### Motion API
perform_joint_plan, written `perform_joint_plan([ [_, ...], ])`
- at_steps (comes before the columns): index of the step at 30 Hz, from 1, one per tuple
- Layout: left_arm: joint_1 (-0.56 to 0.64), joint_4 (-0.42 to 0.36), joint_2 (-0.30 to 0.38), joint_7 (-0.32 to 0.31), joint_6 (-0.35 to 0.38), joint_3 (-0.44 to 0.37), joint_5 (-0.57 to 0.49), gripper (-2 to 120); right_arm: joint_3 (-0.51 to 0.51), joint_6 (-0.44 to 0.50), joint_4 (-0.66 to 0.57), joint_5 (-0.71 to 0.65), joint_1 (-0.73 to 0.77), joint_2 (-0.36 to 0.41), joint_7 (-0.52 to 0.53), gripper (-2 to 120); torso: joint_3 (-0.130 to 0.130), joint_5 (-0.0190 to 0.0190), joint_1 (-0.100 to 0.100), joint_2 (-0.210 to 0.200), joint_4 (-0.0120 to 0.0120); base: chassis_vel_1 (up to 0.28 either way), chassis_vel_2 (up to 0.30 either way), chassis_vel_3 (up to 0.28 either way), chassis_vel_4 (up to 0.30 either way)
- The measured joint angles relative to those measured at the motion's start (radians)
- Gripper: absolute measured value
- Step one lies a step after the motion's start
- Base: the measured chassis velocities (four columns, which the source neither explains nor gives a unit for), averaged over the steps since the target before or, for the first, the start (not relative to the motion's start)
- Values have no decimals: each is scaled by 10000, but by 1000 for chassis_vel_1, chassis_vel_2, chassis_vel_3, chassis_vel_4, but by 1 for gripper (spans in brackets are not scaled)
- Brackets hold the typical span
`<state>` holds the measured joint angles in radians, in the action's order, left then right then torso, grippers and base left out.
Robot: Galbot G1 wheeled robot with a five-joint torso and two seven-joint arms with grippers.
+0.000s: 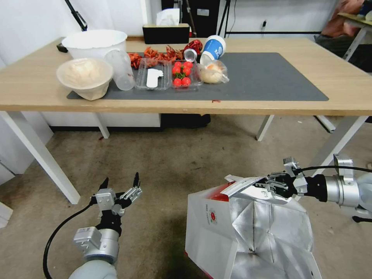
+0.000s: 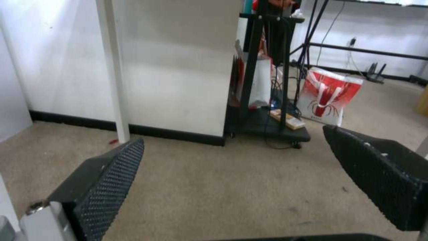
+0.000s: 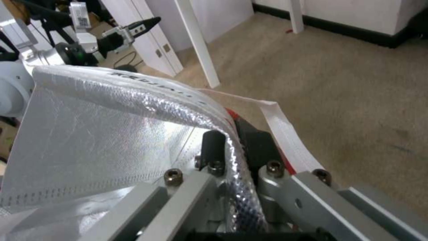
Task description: Pick up the food delivery bag from the floor and place it on the table.
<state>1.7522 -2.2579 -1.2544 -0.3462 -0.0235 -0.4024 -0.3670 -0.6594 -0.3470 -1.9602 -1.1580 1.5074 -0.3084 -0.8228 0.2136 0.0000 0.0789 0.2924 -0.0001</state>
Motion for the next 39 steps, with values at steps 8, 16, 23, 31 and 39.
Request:
perform_joint_plan([
  [8, -21, 51, -3, -13, 1, 14, -6, 100, 0, 16, 5, 6, 6, 0, -11, 0, 134, 0, 62, 193, 0, 0, 0, 0, 0],
  [16, -45, 133, 1, -48, 0, 28, -35, 100, 2, 47, 14, 35, 21, 5, -26, 0, 423, 0, 190, 613, 0, 0, 0, 0, 0],
  [23, -93, 149, 8, -64, 0, 35, -71, 100, 7, 55, 17, 47, 38, 6, -29, 0, 604, 0, 277, 881, 0, 0, 0, 0, 0],
  [31, -93, 153, 21, -77, -5, 36, -74, 100, 8, 57, 6, 53, 57, 9, -43, 0, 816, 0, 385, 1203, 0, 0, 0, 0, 0],
  [39, -99, 162, 29, -79, -39, 34, -66, 100, 30, 58, -18, 54, 37, 4, -55, 0, 1035, -1, 507, 1543, 0, 0, 0, 0, 0],
])
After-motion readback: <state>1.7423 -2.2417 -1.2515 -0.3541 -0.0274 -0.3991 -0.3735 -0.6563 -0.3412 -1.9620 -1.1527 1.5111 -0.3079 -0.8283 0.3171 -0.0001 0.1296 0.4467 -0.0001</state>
